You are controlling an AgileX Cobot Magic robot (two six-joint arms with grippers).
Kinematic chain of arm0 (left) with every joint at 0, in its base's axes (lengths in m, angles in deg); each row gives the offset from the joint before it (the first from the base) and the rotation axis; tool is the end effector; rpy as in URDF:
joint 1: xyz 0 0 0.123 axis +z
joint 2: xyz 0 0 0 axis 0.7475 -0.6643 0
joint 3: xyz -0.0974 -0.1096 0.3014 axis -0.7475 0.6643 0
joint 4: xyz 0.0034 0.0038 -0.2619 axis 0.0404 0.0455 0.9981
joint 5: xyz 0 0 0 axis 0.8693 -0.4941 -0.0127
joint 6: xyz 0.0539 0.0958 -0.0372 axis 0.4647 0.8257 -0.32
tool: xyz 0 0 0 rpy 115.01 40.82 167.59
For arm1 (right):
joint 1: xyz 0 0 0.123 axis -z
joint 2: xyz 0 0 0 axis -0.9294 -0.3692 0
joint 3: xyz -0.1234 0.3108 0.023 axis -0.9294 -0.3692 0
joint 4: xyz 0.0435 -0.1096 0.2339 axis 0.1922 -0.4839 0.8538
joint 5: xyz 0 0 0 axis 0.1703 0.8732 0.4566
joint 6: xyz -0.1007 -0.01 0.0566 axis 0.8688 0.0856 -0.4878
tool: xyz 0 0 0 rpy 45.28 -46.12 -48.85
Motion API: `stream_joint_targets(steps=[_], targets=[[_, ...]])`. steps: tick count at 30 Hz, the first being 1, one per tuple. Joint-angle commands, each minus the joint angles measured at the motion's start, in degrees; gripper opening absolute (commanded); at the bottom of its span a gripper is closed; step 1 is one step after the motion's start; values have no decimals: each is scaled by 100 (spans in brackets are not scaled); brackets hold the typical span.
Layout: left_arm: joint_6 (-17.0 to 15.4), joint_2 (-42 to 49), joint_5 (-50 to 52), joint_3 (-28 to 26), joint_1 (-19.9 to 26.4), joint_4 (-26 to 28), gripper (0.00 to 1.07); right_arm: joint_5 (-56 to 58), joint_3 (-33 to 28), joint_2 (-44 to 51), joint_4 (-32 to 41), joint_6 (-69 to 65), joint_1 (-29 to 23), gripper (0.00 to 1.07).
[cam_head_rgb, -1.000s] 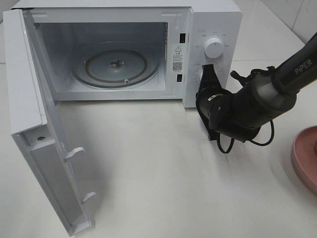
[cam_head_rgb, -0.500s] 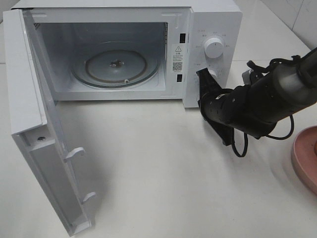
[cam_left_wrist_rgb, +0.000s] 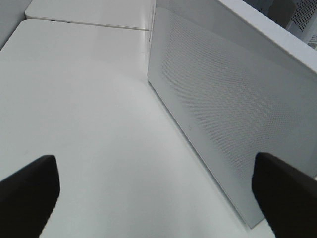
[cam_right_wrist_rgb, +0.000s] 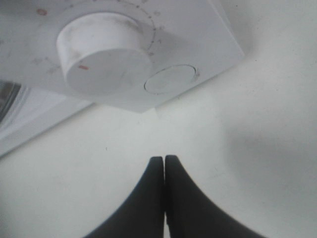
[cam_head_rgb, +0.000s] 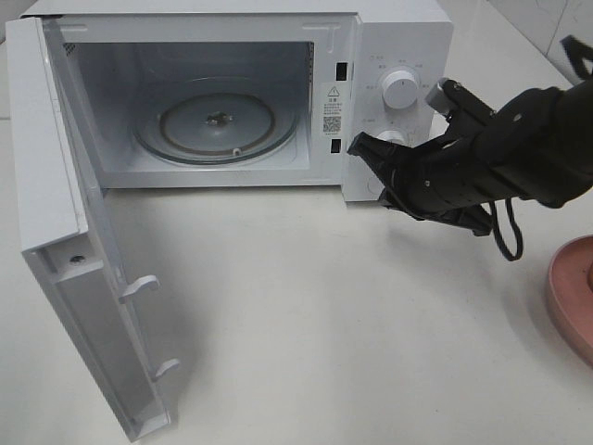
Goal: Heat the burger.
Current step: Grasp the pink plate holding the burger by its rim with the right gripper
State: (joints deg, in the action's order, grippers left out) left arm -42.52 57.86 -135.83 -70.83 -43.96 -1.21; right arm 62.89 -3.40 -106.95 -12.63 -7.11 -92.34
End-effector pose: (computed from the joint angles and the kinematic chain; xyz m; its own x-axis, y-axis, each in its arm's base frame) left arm -0.0271 -0.0212 0.2776 -0.4308 -0.0712 -0.8997 0.0557 0.9929 -0.1052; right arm 0.3525 0.1402 0.1630 -0.6446 0.5736 -0.5054 0.3188 0.8026 0.5042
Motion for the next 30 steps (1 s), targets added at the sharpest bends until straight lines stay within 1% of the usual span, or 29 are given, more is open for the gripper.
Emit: stream_joint_targets(steps=[1,2,3,4,5,6,7,8,9,10,11,12,13,14,15,16,17,19,20,21,22,23,24,25,26,27,28,29,30], targets=[[-17,80,-11,11,6,0,98,728,6,229,-97,802,201,0],[-17,80,-11,11,6,0,98,1180,6,350,-264,1123,350,0],[-17,80,-11,11,6,0,98,1180,6,350,-264,1123,350,0],[-17,80,-11,11,6,0,98,1432,6,407,-390,1243,430,0],[-17,80,-11,11,6,0,98,1862,6,516,-705,1312,573,0],[-17,80,-11,11,6,0,98,1862,6,516,-705,1312,573,0],[-17,80,-11,11,6,0,98,2040,6,567,-888,1301,642,0],[-17,80,-11,11,6,0,98,2458,6,682,-1398,1301,756,0],[-17,80,-11,11,6,0,98,2458,6,682,-1398,1301,756,0],[-17,80,-11,11,6,0,98,2825,6,796,-1862,1272,842,0],[-17,80,-11,11,6,0,98,2956,6,865,-2114,1255,877,0],[-17,80,-11,11,6,0,98,2956,6,865,-2114,1255,877,0],[-17,80,-11,11,6,0,98,3249,6,1014,-2515,1220,922,0],[-17,80,-11,11,6,0,98,3249,6,1014,-2515,1220,922,0],[-17,80,-11,11,6,0,98,3466,6,1175,-2876,1197,922,1],[-17,80,-11,11,6,0,98,3598,6,1266,-3042,1180,922,2],[-17,80,-11,11,6,0,98,3598,6,1266,-3042,1180,922,2],[-17,80,-11,11,6,0,98,3890,6,1421,-3260,1106,922,4],[-17,80,-11,11,6,0,98,4142,6,1564,-3529,997,922,7],[-17,80,-11,11,6,0,98,4246,6,1610,-3621,957,922,10],[-17,80,-11,11,6,0,98,4246,6,1610,-3621,957,922,10],[-17,80,-11,11,6,0,98,4509,6,1707,-3816,957,922,18],[-17,80,-11,11,6,0,98,4607,6,1736,-3879,957,922,23],[-17,80,-11,11,6,0,98,4607,6,1736,-3879,957,922,23],[-17,80,-11,11,6,0,98,4841,6,1759,-4016,905,922,40],[-17,80,-11,11,6,0,98,4922,6,1759,-4102,859,922,49],[-17,80,-11,11,6,0,98,4922,6,1759,-4102,859,922,49],[-17,80,-11,11,6,0,98,4979,6,1759,-4337,756,922,69],[-17,80,-11,11,6,0,98,4990,6,1759,-4452,705,922,81]])
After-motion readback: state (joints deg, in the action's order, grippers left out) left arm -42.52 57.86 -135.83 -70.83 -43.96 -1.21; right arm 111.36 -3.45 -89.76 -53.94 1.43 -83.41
